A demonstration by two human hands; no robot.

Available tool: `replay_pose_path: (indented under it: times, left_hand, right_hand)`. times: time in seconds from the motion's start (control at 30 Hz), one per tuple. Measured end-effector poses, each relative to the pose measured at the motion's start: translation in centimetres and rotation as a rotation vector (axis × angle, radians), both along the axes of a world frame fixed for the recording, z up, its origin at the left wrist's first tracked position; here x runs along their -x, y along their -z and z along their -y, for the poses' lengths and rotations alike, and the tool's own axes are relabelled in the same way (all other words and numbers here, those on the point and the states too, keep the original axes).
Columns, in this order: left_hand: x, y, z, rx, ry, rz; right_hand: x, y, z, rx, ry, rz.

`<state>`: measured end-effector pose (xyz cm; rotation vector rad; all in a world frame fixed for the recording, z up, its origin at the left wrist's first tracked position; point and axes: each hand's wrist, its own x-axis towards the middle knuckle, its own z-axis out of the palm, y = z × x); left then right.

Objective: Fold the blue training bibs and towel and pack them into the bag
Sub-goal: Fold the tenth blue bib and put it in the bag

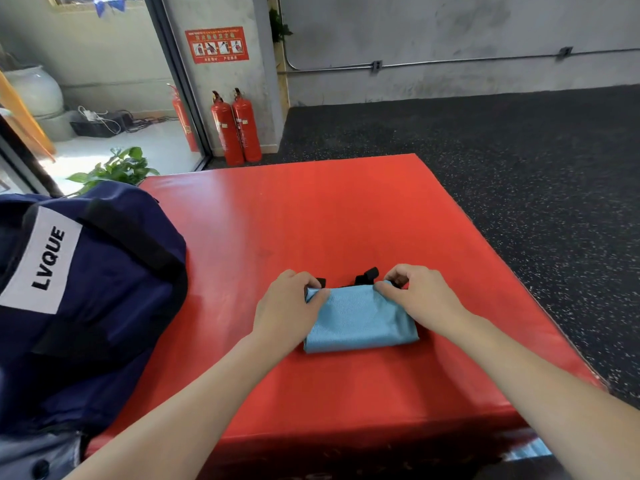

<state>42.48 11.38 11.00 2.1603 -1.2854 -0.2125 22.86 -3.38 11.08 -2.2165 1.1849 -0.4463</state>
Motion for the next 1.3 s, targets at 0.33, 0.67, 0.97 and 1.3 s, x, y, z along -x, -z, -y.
replay_pose_path:
  times: [0.33, 0.67, 0.97, 1.3]
  left_hand:
    - [1.7, -0.3, 0.6, -0.038, 0.393, 0.247]
    - [4.3, -2.5, -0.3, -0.331, 0.149, 0.201]
    - [4.0, -3.2, -1.5, -0.209, 0.108, 0.281]
    - [-1.9, -3.7, -2.1, -0.104, 0.311, -0.525]
  right_hand:
    - [-0.3, -0.1, -0.4, 0.003, 0.063, -0.081]
    - [-0.1, 0.0, -2.8, -0.129, 0.028, -0.053]
    - [-1.4, -0.7, -3.1, -0.284, -0.058, -0.076]
    - [-2.4, -2.3, -4.2, -0.471, -0.181, 0.244]
